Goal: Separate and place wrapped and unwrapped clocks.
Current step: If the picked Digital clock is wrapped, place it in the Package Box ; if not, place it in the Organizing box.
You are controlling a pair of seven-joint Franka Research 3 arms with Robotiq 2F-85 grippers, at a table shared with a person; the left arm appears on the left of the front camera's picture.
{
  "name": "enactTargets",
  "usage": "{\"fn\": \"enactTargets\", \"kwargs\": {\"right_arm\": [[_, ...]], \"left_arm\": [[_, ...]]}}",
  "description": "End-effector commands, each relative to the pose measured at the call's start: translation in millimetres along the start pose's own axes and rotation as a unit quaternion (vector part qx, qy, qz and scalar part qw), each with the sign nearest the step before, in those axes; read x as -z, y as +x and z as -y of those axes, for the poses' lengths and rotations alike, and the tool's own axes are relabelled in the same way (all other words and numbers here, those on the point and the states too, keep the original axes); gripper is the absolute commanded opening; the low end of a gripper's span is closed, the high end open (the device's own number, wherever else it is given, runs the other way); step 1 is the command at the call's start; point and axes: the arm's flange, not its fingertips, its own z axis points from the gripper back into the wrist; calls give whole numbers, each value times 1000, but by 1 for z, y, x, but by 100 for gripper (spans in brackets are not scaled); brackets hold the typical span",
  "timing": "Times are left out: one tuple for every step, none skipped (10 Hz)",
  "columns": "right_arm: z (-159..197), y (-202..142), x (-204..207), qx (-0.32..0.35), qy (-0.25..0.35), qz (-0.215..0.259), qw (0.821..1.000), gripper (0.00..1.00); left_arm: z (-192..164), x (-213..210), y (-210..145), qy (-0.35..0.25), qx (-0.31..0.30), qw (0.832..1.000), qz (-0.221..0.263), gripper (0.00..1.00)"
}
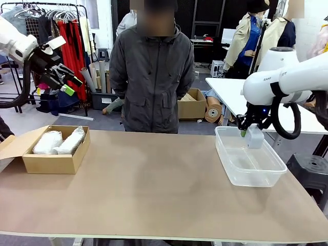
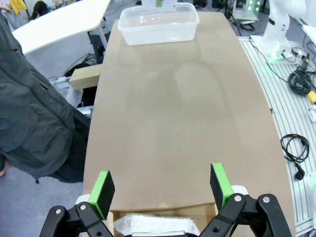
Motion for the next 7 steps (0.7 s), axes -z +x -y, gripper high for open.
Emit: {"fn": "enactTargets", "kwargs": {"right_arm": [[9, -6, 10, 2, 14, 9, 1000, 0], [13, -6, 17, 7, 16, 7, 1000, 0], [15, -7, 24, 8, 19, 1, 1000, 0], [15, -9, 30, 10, 19, -5, 1000, 0], [15, -9, 35, 12, 22, -6, 1000, 0], [15, -8, 39, 12, 25, -9, 1000, 0], [14, -9, 45, 13, 28, -13, 999, 0]], "left_arm": [[2, -1, -1, -2, 2, 1000, -2, 100], [2, -1, -1, -2, 2, 1000, -2, 100], [2, -1, -1, -2, 2, 1000, -2, 100], [2, -1, -1, -2, 2, 1000, -2, 100], [2, -1, -1, -2, 2, 1000, -2, 100], [2, -1, -1, -2, 2, 1000, -2, 100], [2, -1, -1, -2, 2, 1000, -2, 100]]}}
